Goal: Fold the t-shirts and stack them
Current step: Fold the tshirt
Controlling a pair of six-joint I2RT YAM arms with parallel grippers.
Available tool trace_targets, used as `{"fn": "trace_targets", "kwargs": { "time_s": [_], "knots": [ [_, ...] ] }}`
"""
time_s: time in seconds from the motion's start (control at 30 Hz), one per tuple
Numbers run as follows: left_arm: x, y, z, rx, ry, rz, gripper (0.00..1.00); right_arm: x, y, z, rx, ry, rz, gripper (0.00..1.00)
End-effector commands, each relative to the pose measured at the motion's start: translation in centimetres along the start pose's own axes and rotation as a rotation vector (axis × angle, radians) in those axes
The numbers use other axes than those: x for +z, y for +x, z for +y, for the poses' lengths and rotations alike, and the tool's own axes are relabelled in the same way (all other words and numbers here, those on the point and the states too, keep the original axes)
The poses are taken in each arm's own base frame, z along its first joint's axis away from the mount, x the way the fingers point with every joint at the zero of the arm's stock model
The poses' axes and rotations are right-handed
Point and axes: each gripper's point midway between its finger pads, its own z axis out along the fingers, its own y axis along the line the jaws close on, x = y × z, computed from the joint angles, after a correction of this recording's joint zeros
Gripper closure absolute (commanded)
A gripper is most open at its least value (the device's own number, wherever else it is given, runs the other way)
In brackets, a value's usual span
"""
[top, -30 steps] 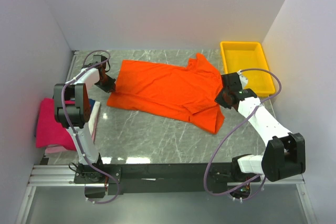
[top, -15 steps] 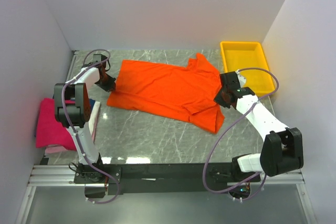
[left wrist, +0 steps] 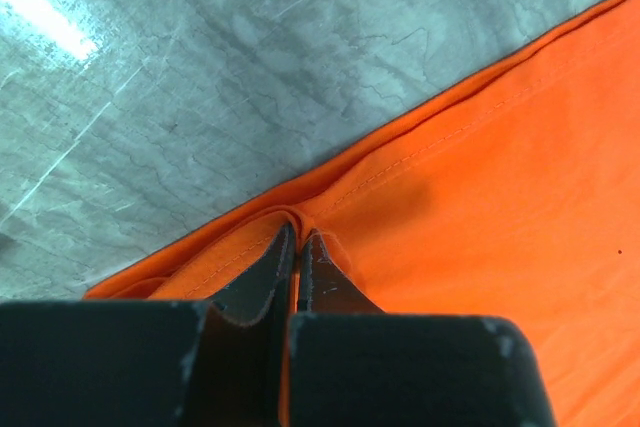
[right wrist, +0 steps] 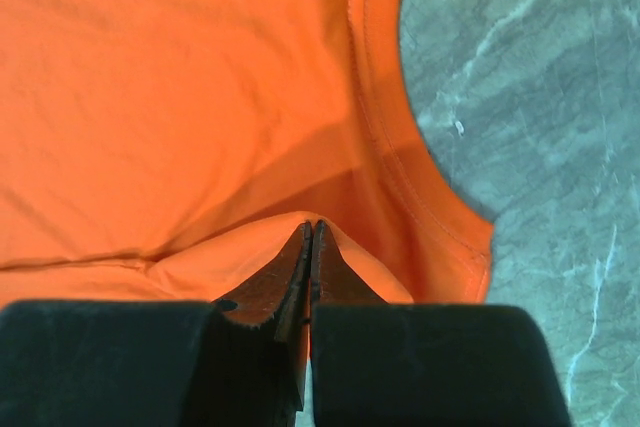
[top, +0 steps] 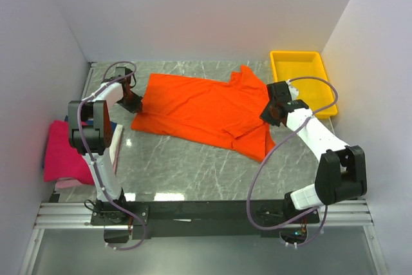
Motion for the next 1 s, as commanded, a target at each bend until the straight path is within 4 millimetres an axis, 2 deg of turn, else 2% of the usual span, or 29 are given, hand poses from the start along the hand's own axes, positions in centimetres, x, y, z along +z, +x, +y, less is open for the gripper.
{"fn": "trace_targets", "kwargs": {
  "time_s": [0.0, 0.17, 0.27, 0.5, 0.63, 0.97],
  "knots": [
    [-0.4, -0.7, -0.9, 0.01, 0.021, -0.028, 0.99, -0.3, -2.6, 1.2, -0.001, -0.018, -0.062, 1.0],
    [-0.7, -0.8, -1.1, 0.014, 0.037, -0.032, 0.96, 0.2, -3.3, 1.9, -0.019, -0.015, -0.053, 1.0],
    [-1.0, -0.9, -1.3, 0.015, 0.047, -0.036, 0.89, 0.6, -3.5, 2.2, -0.03, -0.006, -0.051, 1.0],
    [-1.3, -0.9, -1.6, 0.018, 0.06, -0.035, 0.84, 1.5, -4.3, 2.6, -0.05, 0.016, -0.055, 1.0],
    [-1.5, -1.1, -1.7, 0.016, 0.063, -0.039, 0.85, 2.2, -4.6, 3.0, -0.06, 0.026, -0.046, 1.0],
    [-1.5, -0.9, -1.8, 0.017, 0.068, -0.027, 0.99, 2.9, -5.2, 3.6, -0.061, 0.029, -0.055, 1.0]
  ]
}}
